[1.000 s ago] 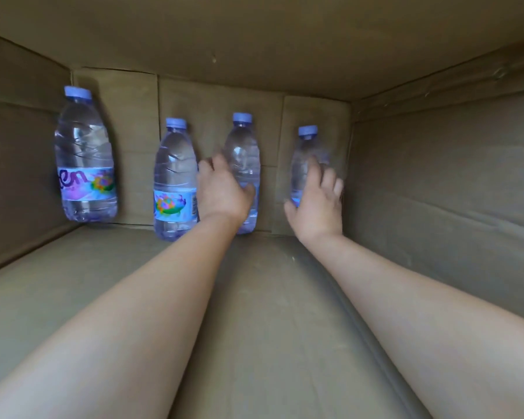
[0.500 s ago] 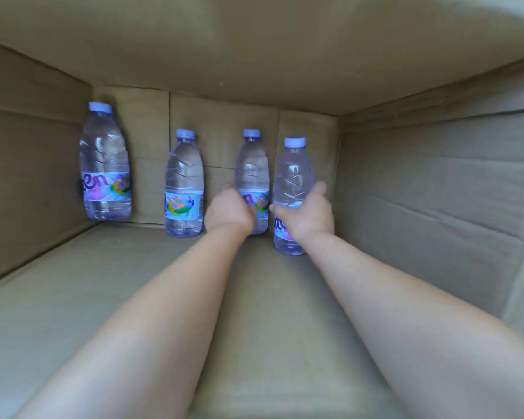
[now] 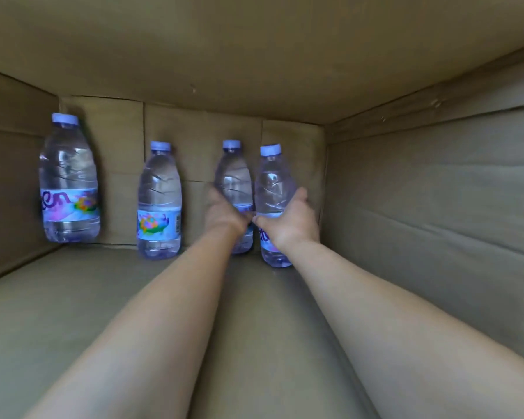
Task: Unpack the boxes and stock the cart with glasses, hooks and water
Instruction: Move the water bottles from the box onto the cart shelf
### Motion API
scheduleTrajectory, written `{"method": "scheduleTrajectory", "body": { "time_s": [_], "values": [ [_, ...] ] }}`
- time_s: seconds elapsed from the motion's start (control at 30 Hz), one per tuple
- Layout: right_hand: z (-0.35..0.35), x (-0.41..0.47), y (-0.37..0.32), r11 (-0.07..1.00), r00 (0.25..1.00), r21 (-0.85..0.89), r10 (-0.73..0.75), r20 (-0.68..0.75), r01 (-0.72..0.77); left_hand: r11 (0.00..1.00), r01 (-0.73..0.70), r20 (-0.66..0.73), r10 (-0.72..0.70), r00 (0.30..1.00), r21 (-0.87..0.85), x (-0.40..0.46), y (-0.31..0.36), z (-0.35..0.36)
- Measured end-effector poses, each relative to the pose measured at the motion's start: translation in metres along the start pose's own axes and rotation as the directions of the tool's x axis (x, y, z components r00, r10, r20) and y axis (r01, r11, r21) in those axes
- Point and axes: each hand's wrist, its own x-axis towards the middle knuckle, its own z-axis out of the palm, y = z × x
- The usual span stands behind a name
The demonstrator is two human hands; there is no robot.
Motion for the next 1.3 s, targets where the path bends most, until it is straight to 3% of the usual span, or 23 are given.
{"method": "scheduleTrajectory", "body": {
  "time_s": [0.17,0.3,0.57,0.73,0.87,0.97,1.07,1.3],
  "values": [
    [-0.013,-0.015,0.01,0.999,1.0,0.05,-0.008,-0.023,0.009,0.998,0.026,-0.034,-0.025,0.999,0.05,-0.014,-0.001,-0.012],
    [-0.046,-0.066,0.001,0.995,0.998,0.08,-0.056,-0.042,0.059,0.998,0.01,-0.01,-0.009,1.0,0.055,-0.073,0.005,-0.054],
    [-0.149,-0.231,-0.014,0.968,0.987,0.217,-0.098,-0.127,0.124,0.955,-0.289,0.062,0.286,0.956,0.065,-0.249,0.042,-0.176],
    [-0.205,-0.325,0.006,0.953,0.967,0.228,-0.152,-0.206,0.199,0.908,-0.42,0.017,0.42,0.907,0.008,-0.372,0.055,-0.192],
    [-0.238,-0.391,0.055,0.943,0.949,0.262,-0.127,-0.288,0.206,0.867,-0.497,-0.011,0.497,0.868,-0.017,-0.464,0.05,-0.16],
    [-0.255,-0.428,0.116,0.915,0.945,0.371,-0.029,-0.327,0.156,0.838,-0.543,-0.029,0.542,0.84,-0.049,-0.53,0.043,-0.116],
    [-0.268,-0.455,0.198,0.895,0.944,0.435,0.055,-0.326,0.098,0.79,-0.597,0.041,0.607,0.794,-0.139,-0.59,0.034,-0.06],
    [-0.328,-0.538,0.41,0.88,0.889,0.472,0.176,-0.423,0.051,0.762,-0.64,0.139,0.647,0.75,-0.095,-0.735,0.011,0.093]
  ]
}}
